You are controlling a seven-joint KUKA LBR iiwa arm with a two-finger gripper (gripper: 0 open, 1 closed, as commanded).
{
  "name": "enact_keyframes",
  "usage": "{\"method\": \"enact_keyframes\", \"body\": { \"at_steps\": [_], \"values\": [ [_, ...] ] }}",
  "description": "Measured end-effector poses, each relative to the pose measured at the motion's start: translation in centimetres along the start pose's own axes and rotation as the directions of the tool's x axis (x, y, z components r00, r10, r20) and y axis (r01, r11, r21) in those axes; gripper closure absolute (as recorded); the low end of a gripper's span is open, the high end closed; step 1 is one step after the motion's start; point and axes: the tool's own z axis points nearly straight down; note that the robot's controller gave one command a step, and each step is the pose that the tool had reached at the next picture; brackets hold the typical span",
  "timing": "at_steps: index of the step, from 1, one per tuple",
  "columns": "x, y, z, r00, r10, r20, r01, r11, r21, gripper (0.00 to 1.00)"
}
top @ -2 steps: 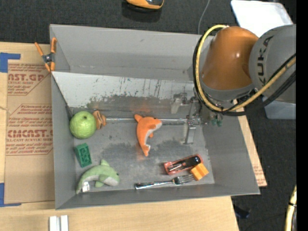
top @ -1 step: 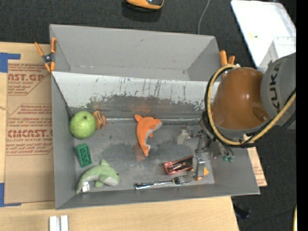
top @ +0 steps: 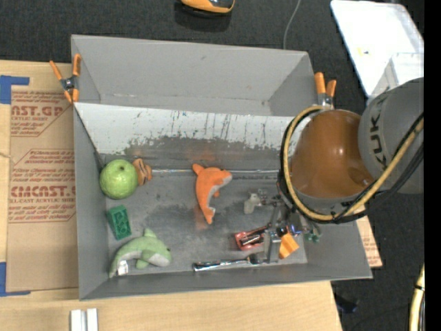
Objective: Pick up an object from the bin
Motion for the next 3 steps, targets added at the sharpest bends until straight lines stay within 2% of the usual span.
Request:
{"method": "enact_keyframes", "body": {
  "at_steps": [1,2,3],
  "values": [
    [-0.3,0.2,6.6,0.993,-0.120,-0.004,0.120,0.993,0.002,0.00],
    [-2.4,0.1,7.1,0.996,-0.091,0.005,0.091,0.996,0.002,0.00],
    [-3.0,-1.7,4.3,0.995,-0.100,0.000,0.100,0.995,0.003,0.00]
  ]
}}
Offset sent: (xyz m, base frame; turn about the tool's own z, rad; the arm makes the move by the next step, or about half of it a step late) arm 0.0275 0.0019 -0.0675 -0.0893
